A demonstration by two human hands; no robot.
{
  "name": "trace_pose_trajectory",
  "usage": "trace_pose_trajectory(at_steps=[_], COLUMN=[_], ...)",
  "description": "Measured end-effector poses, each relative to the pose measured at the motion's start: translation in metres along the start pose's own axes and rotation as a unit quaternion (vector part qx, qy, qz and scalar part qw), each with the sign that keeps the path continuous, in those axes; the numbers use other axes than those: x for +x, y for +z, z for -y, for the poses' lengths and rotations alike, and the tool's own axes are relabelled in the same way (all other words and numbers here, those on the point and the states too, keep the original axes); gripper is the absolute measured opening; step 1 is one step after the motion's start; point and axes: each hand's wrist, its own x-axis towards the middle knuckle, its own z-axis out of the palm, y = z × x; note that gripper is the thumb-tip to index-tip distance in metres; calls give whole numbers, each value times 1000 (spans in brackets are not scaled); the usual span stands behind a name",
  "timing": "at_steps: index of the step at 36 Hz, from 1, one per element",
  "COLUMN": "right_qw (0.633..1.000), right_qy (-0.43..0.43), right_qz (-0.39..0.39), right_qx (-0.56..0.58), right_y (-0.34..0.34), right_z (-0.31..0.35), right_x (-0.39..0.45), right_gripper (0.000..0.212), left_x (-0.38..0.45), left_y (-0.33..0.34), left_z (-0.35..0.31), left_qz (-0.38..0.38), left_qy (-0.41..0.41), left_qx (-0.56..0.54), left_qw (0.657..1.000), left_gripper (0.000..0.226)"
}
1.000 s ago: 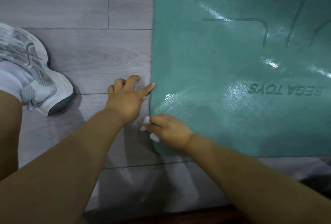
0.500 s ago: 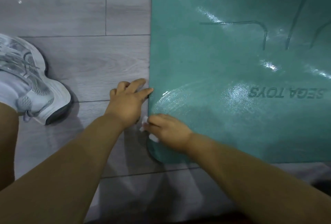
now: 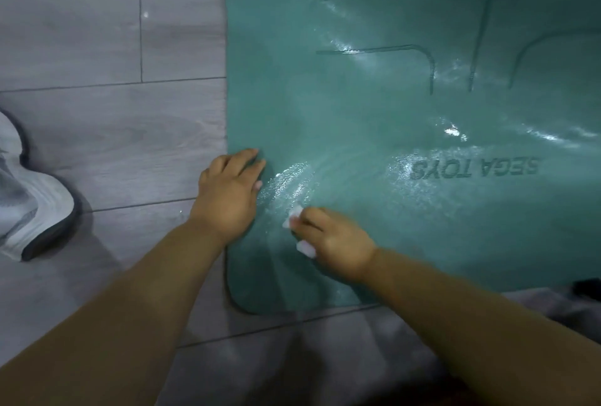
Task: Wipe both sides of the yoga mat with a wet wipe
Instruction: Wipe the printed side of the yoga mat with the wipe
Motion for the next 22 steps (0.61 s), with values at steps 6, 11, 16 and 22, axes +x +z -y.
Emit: trace_pose_trajectory(at_steps=[6,11,16,22], right_qw=[968,723,883,991], right_qy=[223,675,446,129], right_qz=[-71,-139,-145,34], right_qx=[-93,-47,-24,5], right_y=[-64,-95,-36,-59], right_z=[-102,-139,-57,-75], right_x=[-61,-90,-64,-76], right_gripper=[31,32,33,36], left_x=[0,7,21,34], left_y=[12,10,13,17], left_z=[-23,-51,-82,-97], left_qz=[54,60,90,110], left_qy=[26,-49,-82,-57], left_qx=[59,79,84,94], left_qw=[996,994,989,988], left_gripper=[46,52,60,60])
